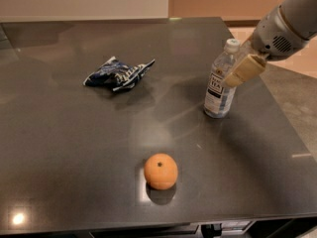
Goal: Move blue plastic bottle near blue chip bag
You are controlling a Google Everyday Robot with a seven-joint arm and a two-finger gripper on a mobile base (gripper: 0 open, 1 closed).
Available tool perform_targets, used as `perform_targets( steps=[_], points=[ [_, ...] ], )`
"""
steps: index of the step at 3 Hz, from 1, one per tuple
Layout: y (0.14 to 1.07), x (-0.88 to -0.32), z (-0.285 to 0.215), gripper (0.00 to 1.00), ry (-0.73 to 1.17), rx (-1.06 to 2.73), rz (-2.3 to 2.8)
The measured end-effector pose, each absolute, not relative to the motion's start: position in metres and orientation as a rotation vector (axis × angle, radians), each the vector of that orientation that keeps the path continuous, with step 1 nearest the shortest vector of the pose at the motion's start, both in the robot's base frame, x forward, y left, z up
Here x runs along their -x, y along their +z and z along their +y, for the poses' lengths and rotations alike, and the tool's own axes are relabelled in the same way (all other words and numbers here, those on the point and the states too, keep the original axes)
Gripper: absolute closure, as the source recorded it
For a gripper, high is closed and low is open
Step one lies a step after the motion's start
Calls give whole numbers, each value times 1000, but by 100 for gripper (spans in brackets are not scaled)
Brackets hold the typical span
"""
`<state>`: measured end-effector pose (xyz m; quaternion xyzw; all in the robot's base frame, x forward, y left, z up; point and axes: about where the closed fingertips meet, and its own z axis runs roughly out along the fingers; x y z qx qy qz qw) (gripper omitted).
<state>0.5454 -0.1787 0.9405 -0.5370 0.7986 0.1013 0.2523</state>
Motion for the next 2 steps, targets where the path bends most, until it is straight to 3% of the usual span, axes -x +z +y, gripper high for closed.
perform_targets(
  steps=[2],
  points=[
    [955, -563, -159, 87, 331, 1455, 2113]
  ],
)
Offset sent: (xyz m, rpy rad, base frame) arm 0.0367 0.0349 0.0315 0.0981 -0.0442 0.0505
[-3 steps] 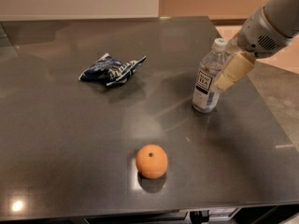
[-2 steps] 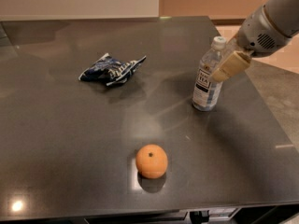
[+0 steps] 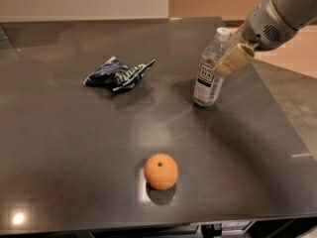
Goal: Move blue plastic bottle near blue chip bag
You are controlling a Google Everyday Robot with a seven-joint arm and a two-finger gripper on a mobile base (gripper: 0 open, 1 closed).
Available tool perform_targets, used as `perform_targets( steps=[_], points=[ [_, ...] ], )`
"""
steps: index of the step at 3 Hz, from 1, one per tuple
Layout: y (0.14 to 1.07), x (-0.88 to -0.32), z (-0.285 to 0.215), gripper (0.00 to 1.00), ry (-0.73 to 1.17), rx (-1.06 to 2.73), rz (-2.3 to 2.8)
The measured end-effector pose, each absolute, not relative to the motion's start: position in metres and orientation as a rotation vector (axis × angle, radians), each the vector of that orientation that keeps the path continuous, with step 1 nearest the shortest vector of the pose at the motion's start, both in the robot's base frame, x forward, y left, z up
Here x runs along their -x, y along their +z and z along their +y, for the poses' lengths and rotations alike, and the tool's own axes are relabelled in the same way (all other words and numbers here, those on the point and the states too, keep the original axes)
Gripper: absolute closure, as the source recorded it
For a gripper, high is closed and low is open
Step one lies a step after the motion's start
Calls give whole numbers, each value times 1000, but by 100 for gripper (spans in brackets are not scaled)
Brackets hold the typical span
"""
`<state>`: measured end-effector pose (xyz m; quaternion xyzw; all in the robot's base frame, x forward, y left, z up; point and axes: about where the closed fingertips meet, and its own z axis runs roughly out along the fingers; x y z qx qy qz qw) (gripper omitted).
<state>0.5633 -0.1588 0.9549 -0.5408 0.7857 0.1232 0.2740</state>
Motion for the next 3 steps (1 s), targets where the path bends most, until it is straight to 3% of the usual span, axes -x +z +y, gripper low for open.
perform_targets(
  steps=[1, 3],
  points=[
    [966, -584, -132, 100, 372, 1467, 2058],
    [973, -616, -79, 100, 406, 1525, 1996]
  ],
)
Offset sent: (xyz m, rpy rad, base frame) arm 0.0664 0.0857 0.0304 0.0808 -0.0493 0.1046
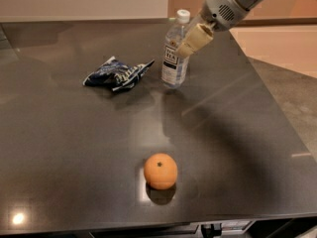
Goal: Move blue plastic bottle near blue chip bag
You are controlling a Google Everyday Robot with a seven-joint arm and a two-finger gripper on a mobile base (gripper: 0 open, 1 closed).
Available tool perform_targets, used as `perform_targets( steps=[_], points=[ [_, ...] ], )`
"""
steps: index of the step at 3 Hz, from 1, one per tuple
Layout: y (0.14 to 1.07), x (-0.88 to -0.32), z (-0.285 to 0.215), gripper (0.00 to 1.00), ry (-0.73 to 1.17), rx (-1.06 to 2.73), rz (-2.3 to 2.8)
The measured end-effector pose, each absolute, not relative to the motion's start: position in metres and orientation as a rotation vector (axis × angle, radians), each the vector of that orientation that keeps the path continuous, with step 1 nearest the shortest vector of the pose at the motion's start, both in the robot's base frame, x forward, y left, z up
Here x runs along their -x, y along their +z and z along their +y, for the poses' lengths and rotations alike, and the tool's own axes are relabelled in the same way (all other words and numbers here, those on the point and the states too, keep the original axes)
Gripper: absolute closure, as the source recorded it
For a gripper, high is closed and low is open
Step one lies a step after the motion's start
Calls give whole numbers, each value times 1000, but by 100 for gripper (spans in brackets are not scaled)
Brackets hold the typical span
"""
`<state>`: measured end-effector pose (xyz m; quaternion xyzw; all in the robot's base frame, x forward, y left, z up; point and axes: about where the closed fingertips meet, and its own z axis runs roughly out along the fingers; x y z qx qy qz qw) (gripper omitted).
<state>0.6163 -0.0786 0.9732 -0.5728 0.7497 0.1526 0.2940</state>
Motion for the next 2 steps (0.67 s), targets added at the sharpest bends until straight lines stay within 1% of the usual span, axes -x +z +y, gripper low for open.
perform_targets(
  steps=[1, 2],
  points=[
    [963, -623, -59, 100, 413, 1558, 1991],
    [952, -625, -48, 83, 404, 1577, 1992]
  ],
)
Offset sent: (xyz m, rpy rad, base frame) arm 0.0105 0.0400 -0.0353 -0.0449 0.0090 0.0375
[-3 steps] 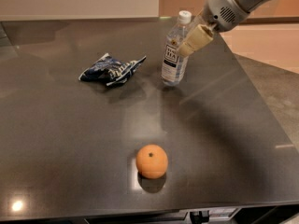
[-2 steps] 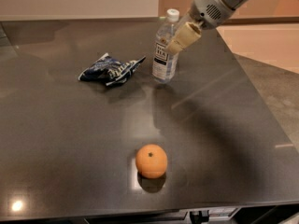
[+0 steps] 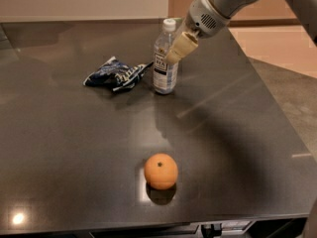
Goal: Move blue plastic bottle near blue chip bag
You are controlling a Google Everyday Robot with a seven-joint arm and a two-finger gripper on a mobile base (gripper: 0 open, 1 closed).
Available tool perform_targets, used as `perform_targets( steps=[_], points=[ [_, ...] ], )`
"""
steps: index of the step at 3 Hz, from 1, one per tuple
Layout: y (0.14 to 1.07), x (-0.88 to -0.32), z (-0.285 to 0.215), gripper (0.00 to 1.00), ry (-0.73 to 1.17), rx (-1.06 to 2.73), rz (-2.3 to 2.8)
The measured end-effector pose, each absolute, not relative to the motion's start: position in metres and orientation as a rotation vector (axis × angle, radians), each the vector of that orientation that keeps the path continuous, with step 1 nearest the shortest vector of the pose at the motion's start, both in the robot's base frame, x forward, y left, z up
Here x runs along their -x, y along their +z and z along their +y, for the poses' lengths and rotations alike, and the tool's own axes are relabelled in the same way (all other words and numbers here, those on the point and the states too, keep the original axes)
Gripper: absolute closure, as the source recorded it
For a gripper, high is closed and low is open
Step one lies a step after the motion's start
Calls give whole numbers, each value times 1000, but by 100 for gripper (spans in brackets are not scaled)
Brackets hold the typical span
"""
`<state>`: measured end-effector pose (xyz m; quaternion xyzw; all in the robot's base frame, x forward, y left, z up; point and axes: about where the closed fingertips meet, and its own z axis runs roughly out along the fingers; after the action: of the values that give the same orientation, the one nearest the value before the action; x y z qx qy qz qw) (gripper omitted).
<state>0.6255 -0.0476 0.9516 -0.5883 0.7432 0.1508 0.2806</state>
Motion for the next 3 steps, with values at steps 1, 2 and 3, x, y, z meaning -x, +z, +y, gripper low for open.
perform_targets(
  steps=[1, 2, 3],
  points=[
    [945, -625, -41, 60, 403, 1587, 1988],
    [940, -623, -36, 36, 390, 1591, 1983],
    [939, -623, -34, 13, 394, 1594, 1983]
  ],
)
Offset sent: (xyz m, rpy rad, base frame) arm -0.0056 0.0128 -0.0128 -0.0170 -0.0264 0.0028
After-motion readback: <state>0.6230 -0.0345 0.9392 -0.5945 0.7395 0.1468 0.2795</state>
